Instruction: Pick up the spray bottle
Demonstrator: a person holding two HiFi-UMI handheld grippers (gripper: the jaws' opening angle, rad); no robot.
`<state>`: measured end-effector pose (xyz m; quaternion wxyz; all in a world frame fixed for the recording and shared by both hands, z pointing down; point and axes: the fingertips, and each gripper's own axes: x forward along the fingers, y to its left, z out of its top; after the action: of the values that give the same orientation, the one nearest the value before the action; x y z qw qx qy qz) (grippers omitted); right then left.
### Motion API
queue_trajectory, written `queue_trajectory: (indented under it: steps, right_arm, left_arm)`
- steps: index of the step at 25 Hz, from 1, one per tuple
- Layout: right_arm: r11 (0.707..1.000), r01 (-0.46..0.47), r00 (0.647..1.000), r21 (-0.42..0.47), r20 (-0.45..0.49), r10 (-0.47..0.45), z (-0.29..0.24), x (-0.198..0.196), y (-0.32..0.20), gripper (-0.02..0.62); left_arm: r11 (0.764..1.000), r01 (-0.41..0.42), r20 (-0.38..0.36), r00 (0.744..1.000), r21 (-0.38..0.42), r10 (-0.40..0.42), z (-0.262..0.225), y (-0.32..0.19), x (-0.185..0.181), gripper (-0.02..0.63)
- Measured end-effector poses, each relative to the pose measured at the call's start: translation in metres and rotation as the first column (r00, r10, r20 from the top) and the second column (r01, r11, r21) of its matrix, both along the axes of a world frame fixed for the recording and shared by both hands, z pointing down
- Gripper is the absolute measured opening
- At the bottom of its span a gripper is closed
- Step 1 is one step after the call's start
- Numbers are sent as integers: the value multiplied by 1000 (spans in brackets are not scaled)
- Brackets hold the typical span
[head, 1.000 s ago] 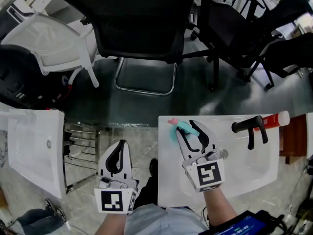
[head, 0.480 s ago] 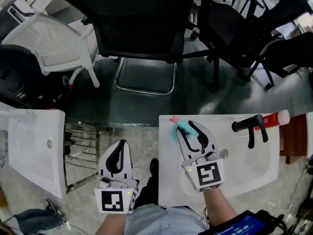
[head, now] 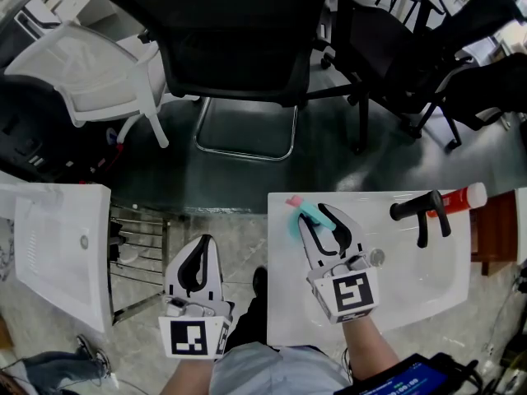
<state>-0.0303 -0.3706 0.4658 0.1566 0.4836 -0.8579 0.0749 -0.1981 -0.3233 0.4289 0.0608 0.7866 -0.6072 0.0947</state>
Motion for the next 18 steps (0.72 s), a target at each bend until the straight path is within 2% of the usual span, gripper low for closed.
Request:
queue_trajectory:
  steps: [8,18]
  right_arm:
    - [1000,-2,1000,-10,22,2,2,13,12,150]
    - [999,7,999,50,47,-9,-32,27,41,150]
  left_arm:
    - [1000,-5,7,1000,7,5,-1,10,10,18]
    - [998,-22,20,1000,62,21,-29,36,31,18]
